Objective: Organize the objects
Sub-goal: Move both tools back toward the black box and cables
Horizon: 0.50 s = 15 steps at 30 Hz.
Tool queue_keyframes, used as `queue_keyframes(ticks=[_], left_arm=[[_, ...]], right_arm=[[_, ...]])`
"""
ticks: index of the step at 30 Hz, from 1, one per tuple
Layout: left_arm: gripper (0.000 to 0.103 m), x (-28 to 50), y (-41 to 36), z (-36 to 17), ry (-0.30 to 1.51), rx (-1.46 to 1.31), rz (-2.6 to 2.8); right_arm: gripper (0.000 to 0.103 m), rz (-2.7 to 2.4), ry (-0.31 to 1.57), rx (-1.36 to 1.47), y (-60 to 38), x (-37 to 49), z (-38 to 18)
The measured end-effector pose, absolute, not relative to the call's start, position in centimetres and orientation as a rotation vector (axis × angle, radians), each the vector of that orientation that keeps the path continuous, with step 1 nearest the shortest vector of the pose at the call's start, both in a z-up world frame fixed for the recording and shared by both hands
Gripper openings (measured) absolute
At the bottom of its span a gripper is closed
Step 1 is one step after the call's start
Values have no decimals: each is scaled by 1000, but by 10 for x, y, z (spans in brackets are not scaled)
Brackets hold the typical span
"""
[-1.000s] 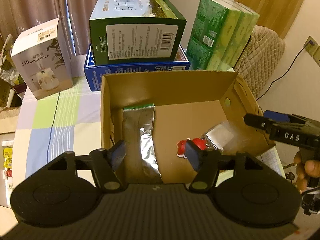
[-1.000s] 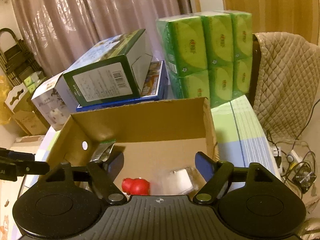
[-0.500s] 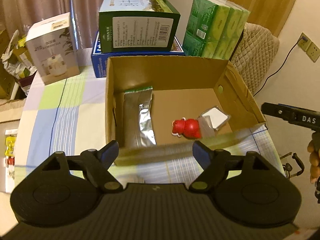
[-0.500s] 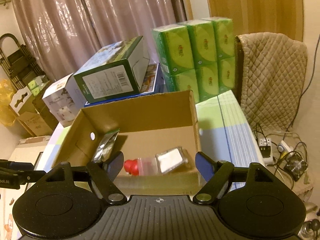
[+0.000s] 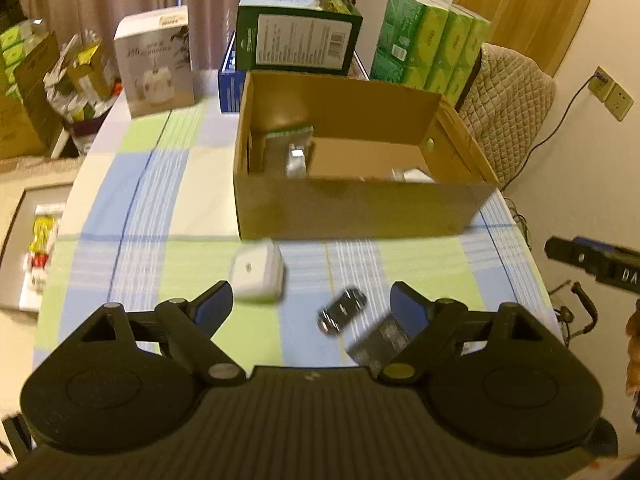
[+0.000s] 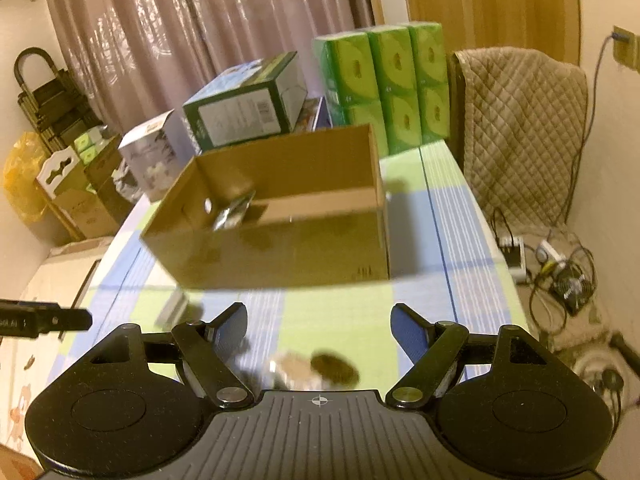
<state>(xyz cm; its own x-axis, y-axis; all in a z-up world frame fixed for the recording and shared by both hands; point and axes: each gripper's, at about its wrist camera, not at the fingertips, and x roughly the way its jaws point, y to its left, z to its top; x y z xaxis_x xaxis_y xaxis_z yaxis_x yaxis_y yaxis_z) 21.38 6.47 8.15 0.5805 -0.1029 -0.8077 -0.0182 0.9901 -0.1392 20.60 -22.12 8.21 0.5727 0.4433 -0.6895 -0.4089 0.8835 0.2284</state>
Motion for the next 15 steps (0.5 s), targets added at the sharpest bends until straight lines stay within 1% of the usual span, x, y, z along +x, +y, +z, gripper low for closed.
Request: queue_keyframes(ticks=[8, 12, 13, 15], left_arm=[[84, 147, 40, 69, 944, -205, -23], [85, 123, 27, 61, 951, -238, -23], [85, 118, 25, 59, 951, -250, -21], [91, 109, 22, 55, 951, -280, -7]], right_arm=[[76, 491, 874, 53, -251, 139, 54], [76, 484, 859, 8, -258, 119, 48], [76, 481, 856, -1, -259, 115, 46], [76, 480, 861, -1, -262, 110, 42]])
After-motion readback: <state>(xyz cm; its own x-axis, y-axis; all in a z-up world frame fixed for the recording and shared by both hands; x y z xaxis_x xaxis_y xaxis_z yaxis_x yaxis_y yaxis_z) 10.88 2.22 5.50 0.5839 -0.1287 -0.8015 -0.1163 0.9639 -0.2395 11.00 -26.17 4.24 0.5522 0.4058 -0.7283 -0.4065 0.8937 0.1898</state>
